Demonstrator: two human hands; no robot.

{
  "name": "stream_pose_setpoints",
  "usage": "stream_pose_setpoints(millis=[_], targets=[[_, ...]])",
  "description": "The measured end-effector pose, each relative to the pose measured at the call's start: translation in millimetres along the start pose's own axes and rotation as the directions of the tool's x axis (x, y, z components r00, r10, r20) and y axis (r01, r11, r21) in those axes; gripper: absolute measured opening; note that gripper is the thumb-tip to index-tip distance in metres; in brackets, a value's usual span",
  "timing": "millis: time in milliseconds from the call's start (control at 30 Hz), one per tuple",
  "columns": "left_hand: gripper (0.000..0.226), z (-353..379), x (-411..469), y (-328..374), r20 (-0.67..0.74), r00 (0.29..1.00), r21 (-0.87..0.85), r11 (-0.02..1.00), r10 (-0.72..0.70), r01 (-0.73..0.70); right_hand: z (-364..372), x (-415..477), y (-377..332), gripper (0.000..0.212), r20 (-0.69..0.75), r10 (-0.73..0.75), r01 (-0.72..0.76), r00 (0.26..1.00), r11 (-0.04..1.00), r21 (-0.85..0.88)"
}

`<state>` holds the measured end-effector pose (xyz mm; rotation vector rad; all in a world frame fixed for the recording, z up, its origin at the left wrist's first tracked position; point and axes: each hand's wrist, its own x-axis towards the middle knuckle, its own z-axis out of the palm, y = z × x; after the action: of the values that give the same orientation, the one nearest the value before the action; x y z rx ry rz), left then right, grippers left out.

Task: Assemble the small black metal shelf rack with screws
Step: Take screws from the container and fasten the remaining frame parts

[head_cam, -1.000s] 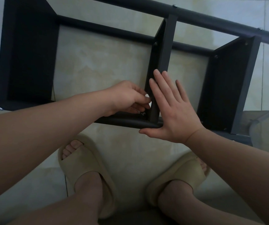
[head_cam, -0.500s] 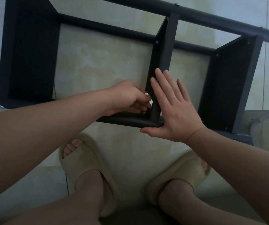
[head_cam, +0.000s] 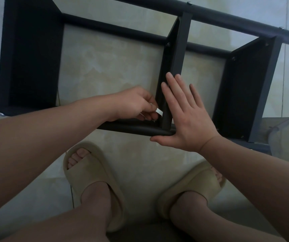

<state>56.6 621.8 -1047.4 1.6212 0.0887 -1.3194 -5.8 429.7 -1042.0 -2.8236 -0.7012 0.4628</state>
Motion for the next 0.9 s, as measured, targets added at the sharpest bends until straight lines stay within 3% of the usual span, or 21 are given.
stream_pose_setpoints(millis=[600, 900], targets=[[0.016, -4.0, -1.1, -8.9, 0.097, 0.994, 0.256, 0.964, 0.046, -0.070, 0.3, -0.1, 0.5, 0.120, -0.001, 0.003, -0.003, 1.000, 1.000, -0.003], [0.014, -4.9, 0.3, -10.5, 0.131, 0.990, 0.434, 0.895, 0.054, -0.106, -0.4, 0.1, 0.5, 0.120, 0.009, 0.004, -0.004, 1.000, 1.000, -0.001]])
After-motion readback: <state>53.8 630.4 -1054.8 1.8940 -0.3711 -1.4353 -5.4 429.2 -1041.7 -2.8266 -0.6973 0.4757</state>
